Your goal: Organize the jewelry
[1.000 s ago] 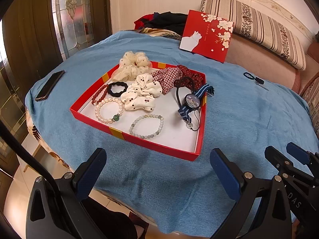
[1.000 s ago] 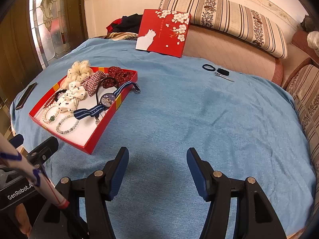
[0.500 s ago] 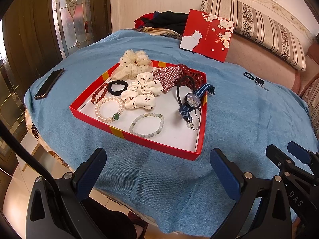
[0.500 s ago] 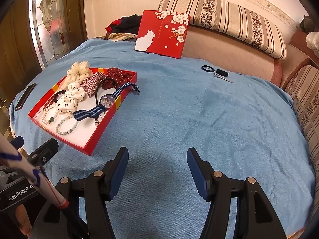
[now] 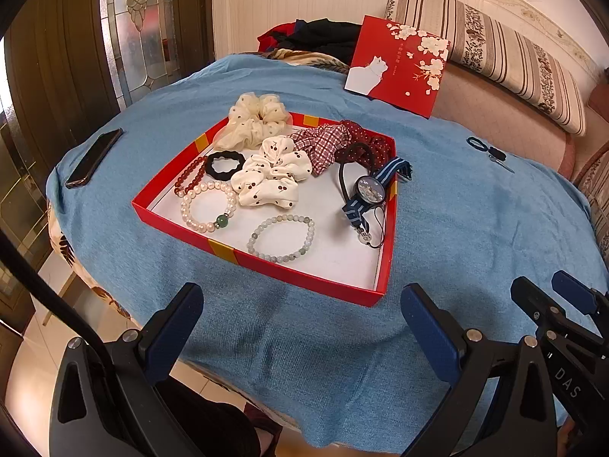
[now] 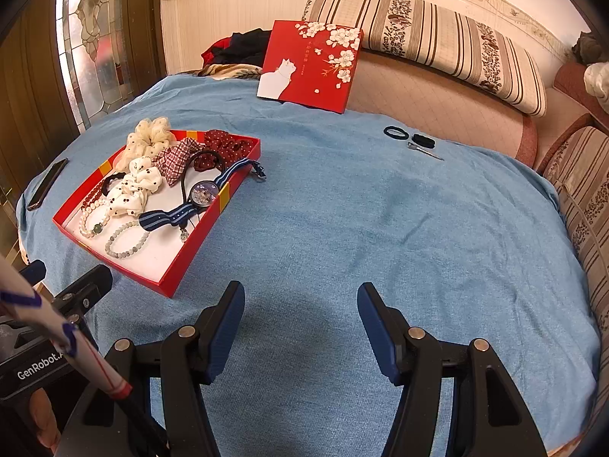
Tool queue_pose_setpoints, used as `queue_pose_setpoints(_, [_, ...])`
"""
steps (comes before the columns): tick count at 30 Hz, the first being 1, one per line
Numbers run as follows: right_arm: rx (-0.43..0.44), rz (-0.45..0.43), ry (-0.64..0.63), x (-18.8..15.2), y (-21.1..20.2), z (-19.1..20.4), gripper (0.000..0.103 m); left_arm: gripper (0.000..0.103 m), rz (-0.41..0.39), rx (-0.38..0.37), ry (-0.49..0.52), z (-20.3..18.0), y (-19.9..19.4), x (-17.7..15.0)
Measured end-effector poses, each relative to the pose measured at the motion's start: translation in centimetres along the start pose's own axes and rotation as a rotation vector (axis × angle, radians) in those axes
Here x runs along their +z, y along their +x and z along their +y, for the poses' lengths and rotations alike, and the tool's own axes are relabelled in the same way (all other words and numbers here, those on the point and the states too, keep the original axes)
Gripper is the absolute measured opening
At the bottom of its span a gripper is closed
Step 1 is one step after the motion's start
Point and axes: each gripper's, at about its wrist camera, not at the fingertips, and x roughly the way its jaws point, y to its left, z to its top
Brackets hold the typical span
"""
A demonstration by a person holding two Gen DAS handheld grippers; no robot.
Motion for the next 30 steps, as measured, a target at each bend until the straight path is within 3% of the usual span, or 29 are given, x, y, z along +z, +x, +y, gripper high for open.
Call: queue_pose_setpoints(30, [0.027,0.003,0.031,-0.4,0.2,-1.3,0.066,0.103,-0.041,0.039,0.028,-1.2,-1.1,0.8])
